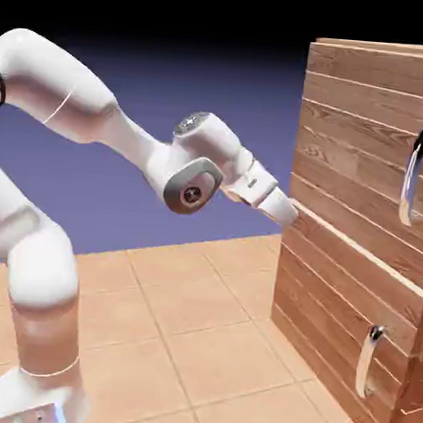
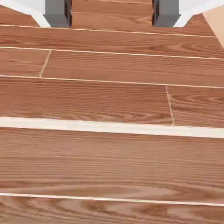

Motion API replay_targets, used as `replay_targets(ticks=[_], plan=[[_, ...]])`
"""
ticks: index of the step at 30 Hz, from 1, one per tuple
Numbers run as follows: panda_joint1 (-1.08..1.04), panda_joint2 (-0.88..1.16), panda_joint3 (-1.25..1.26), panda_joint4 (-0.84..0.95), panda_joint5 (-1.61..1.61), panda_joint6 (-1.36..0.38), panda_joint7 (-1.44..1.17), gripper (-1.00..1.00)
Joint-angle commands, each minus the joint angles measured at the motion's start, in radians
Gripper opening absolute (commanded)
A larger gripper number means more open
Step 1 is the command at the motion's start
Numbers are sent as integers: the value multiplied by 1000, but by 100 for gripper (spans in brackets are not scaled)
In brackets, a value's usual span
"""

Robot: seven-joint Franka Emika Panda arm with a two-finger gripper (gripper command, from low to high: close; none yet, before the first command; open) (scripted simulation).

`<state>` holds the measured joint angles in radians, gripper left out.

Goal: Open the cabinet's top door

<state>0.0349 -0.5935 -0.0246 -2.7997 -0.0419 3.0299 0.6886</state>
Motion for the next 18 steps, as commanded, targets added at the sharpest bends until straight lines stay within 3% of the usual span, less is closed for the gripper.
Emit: replay_targets(ticks=[1, 18], plan=[[19, -20, -20, 9, -35, -6, -44, 0], [342, -351, -367, 153, -625, -105, -783, 0]])
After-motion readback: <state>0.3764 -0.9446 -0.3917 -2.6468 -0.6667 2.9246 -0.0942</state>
